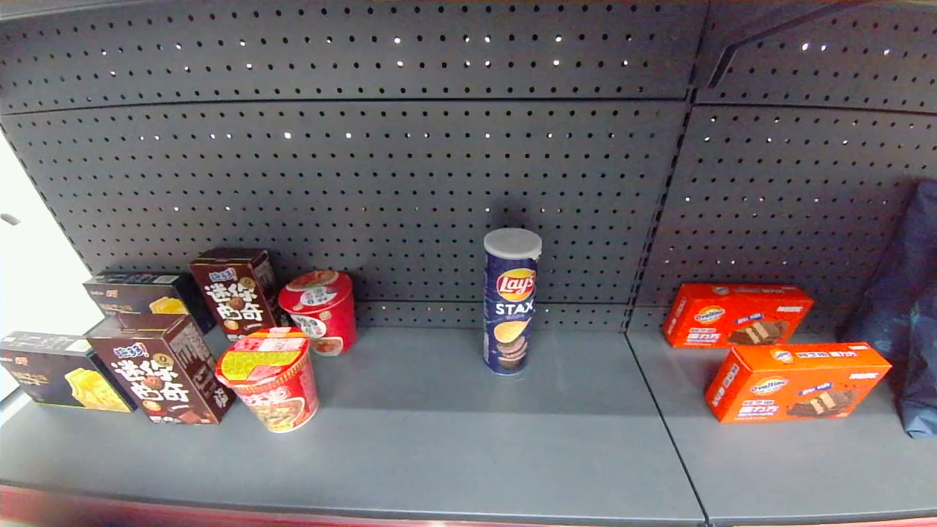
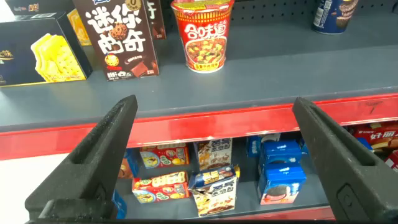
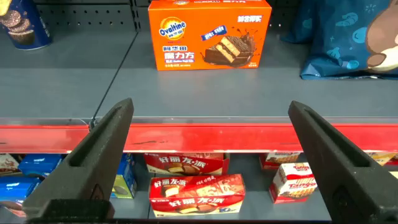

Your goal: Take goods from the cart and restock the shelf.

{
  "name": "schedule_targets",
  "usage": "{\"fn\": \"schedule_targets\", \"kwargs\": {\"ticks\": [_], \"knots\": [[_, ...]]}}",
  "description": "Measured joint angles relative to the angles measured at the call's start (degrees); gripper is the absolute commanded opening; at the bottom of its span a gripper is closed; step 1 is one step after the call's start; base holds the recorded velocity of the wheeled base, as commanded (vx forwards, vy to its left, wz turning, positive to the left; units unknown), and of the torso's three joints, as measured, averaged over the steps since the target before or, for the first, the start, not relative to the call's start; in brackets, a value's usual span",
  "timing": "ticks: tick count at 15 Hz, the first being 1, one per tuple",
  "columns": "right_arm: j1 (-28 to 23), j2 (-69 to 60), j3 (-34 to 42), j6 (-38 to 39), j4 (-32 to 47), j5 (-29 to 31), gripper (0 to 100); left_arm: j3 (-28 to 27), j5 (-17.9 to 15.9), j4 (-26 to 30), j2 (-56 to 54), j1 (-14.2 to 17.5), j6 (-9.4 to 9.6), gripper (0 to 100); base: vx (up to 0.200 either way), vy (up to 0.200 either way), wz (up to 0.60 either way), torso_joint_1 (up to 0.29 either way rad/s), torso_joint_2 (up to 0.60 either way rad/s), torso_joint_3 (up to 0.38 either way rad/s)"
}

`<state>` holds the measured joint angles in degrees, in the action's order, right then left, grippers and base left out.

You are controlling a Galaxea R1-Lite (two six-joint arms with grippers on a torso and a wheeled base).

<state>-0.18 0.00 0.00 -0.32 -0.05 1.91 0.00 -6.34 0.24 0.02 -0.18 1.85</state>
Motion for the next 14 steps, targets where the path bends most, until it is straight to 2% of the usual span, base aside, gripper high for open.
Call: {"fn": "schedule_targets", "kwargs": {"ticks": [2, 14], "knots": [[0.0, 0.0, 0.0, -0.1, 0.0, 0.0, 100, 0.0, 0.0, 0.0, 0.0, 0.0, -0.02, 100, 0.0, 0.0, 0.0, 0.0, 0.0, 0.0], [0.0, 0.0, 0.0, -0.2, 0.0, 0.3, 100, 0.0, -0.1, 0.0, 0.0, -0.1, 0.0, 100, 0.0, 0.0, 0.6, 0.003, 0.0, 0.002]]}}
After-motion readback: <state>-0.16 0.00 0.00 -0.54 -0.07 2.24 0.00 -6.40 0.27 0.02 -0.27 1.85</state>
